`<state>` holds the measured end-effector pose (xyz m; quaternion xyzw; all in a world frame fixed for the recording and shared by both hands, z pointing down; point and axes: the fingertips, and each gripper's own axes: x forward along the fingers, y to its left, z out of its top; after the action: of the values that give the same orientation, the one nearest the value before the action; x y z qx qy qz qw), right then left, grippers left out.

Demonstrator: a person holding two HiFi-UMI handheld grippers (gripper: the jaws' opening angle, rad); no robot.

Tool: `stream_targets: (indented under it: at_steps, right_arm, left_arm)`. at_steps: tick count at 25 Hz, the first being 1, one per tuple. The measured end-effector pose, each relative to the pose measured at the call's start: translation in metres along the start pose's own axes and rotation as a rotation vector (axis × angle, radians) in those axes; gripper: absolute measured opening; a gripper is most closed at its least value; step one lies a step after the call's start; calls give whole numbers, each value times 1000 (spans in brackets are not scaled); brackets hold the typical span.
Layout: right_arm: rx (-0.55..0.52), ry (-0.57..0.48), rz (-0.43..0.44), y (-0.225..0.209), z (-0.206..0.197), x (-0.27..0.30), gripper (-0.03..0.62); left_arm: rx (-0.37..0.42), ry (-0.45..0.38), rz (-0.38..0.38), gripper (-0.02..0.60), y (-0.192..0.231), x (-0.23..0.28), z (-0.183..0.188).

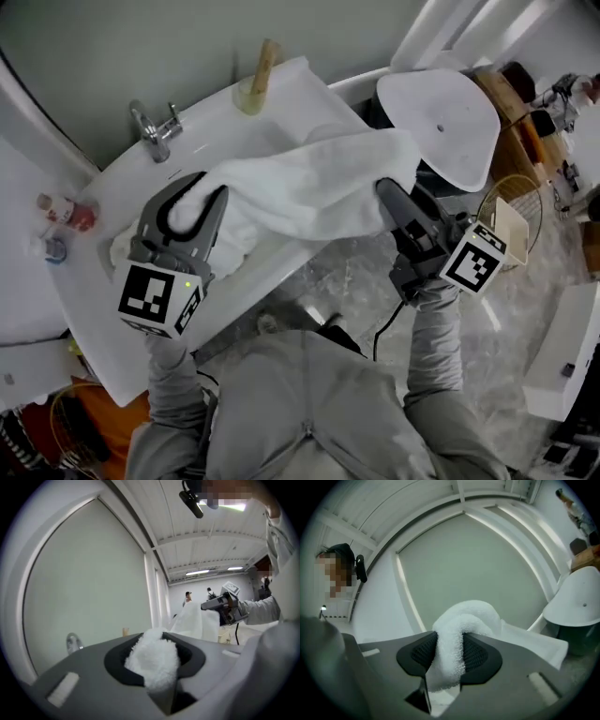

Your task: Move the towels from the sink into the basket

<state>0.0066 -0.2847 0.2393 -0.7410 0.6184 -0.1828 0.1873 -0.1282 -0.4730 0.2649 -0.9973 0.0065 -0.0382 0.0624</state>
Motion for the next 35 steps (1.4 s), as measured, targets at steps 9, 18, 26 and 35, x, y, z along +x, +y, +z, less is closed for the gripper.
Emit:
stream_targets:
  at_steps: [9, 18, 26, 35]
  right_arm:
    - [27, -211, -299, -82, 34, -246, 135]
    - [43, -289, -575, -183, 31, -468, 135]
    - [114, -433, -773, -275, 59, -571, 135]
    - [138, -478, -880, -350, 86, -711, 135]
  left_arm:
    - [76, -11, -344, 172, -215, 124, 38]
    - [102, -8, -634, 172, -463, 236, 37]
    - [162, -2, -887, 172, -600, 353, 47]
    - [206, -9, -1000, 172, -767, 424, 64]
